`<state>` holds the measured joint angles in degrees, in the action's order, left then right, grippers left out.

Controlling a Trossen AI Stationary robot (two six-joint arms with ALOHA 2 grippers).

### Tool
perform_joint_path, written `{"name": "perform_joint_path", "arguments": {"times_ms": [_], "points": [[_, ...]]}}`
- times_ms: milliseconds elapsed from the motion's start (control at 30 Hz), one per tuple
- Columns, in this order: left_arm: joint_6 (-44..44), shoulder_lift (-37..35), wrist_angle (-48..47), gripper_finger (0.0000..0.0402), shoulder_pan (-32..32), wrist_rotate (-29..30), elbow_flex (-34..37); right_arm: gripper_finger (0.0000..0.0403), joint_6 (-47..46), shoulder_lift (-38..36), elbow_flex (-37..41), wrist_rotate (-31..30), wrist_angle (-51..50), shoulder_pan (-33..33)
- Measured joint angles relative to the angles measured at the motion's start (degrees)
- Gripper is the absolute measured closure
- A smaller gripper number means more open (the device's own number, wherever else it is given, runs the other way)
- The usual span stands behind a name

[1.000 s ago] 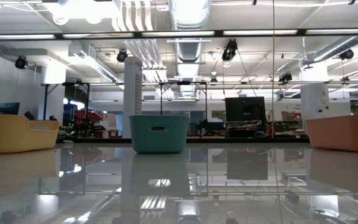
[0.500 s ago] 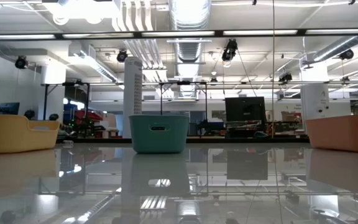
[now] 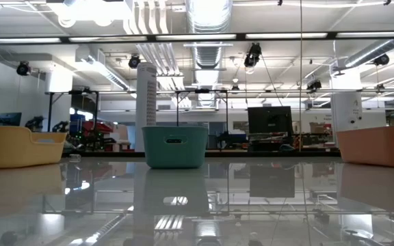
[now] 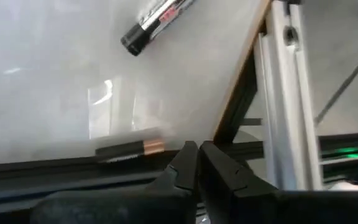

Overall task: Sort batteries
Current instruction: Put the black battery into the yellow bin

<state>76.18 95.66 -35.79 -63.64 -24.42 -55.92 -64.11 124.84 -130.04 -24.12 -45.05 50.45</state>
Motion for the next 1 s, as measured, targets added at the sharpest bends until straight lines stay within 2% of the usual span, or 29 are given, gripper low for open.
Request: {"name": "perform_joint_path", "arguments": {"times_ms": [200,433,567,800,1000], "points": [[2.35,0.15,3.33,0.0401,-0.99,-0.3,4.15,0.0035,-2.52,-0.01,0.0,-0.04,0.39,-0.02],[1.93,0.15,10.29,0.0402,-1.68,-3.54,8.32,0.0035,-5.85,-0.02,0.0,-1.57,0.63,0.01],[-0.47,0.14,10.7,0.0402,-1.73,-4.86,9.63,0.0035,-5.97,-0.02,-0.02,-1.62,0.83,-0.07],[-5.76,-1.52,4.12,0.0401,-0.4,-6.08,9.53,0.0035,-5.69,-0.02,-0.09,-1.6,0.82,-0.74],[-5.16,-5.96,-3.97,0.0401,0.68,-0.94,5.49,0.0035,-4.24,-0.02,-0.09,-1.38,0.82,-2.24]]}}
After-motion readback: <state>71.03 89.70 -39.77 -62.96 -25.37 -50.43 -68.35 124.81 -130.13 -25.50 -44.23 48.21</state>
